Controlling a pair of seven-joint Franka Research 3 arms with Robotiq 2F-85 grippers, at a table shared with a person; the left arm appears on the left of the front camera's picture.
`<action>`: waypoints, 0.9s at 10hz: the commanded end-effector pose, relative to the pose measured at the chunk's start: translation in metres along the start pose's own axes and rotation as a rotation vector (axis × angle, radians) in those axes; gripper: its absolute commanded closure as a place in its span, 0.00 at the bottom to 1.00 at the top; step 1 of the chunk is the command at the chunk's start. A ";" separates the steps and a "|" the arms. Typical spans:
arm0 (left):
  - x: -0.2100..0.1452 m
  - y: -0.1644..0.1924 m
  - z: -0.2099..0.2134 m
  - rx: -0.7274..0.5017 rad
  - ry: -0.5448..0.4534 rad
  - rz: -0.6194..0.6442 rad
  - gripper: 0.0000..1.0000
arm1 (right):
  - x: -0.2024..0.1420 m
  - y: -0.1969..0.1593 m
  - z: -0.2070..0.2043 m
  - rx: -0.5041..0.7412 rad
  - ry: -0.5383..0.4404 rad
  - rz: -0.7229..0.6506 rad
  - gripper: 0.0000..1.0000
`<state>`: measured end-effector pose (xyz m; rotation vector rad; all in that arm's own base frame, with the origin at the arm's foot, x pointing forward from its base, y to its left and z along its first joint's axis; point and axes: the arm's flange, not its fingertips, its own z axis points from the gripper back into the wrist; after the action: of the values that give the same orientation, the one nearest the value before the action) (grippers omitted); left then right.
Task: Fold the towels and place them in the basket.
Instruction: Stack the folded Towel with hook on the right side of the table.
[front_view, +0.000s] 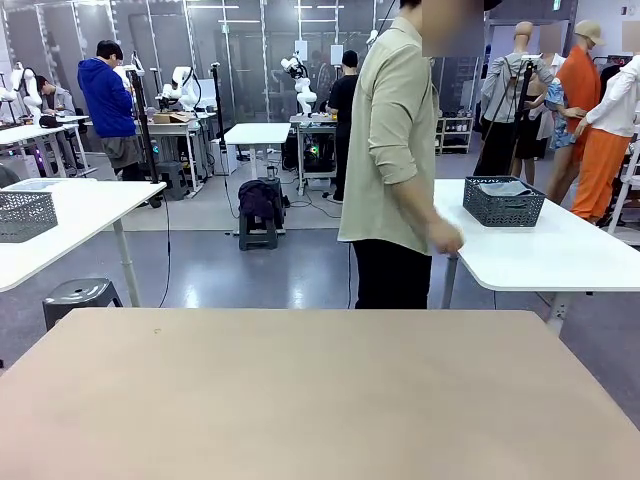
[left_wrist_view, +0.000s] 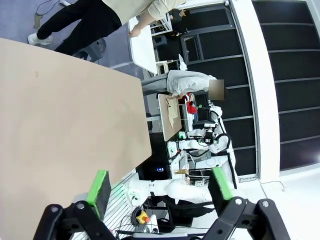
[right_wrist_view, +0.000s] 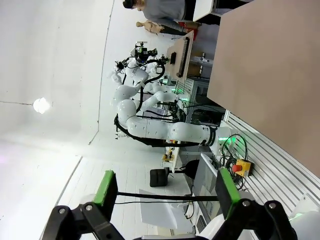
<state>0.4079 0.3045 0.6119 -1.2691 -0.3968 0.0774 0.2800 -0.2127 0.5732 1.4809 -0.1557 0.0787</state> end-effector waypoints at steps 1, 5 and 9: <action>-0.001 0.002 0.000 -0.003 0.000 0.004 0.00 | -0.001 0.001 -0.001 0.002 0.001 0.004 0.00; -0.001 0.002 0.000 -0.003 0.000 0.004 0.00 | -0.001 0.001 -0.001 0.002 0.001 0.004 0.00; -0.001 0.002 0.000 -0.003 0.000 0.004 0.00 | -0.001 0.001 -0.001 0.002 0.001 0.004 0.00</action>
<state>0.4080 0.3046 0.6116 -1.2693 -0.3964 0.0777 0.2800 -0.2127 0.5732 1.4808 -0.1558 0.0788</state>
